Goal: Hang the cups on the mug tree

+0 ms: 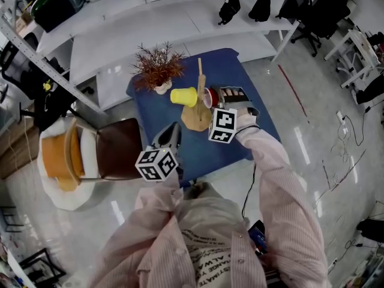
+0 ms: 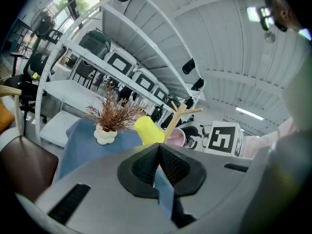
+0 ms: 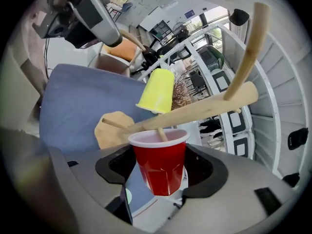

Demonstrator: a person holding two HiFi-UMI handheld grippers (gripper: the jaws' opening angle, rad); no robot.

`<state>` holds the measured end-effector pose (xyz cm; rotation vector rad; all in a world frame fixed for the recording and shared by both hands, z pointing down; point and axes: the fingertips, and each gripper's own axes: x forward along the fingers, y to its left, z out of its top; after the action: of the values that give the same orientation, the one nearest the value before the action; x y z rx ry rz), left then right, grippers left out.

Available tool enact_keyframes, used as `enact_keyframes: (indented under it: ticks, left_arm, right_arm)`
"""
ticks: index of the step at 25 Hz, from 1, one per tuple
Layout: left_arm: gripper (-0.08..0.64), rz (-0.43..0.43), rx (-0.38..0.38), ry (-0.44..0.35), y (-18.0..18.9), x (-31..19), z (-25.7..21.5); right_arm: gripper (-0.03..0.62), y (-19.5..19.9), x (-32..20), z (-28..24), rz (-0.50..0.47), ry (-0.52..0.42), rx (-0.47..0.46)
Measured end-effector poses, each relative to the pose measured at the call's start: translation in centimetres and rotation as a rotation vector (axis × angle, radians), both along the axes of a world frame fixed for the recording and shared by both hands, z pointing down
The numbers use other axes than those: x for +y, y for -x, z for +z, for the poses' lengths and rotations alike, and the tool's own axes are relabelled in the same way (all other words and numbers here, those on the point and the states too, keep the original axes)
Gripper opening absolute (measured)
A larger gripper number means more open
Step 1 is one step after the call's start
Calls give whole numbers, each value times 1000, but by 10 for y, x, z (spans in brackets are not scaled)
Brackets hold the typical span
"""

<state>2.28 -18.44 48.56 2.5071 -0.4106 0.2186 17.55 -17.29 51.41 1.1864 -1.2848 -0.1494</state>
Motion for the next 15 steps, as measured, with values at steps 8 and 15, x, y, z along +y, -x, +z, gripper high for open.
enact_keyframes:
  ticks: [8, 15]
  left_arm:
    - [-2, 5, 6, 3, 1, -1, -1]
    - [-2, -2, 6, 8, 3, -4, 0]
  right_arm:
    - [299, 4, -1, 2, -26, 17, 40]
    - [299, 6, -3, 10, -32, 20, 58]
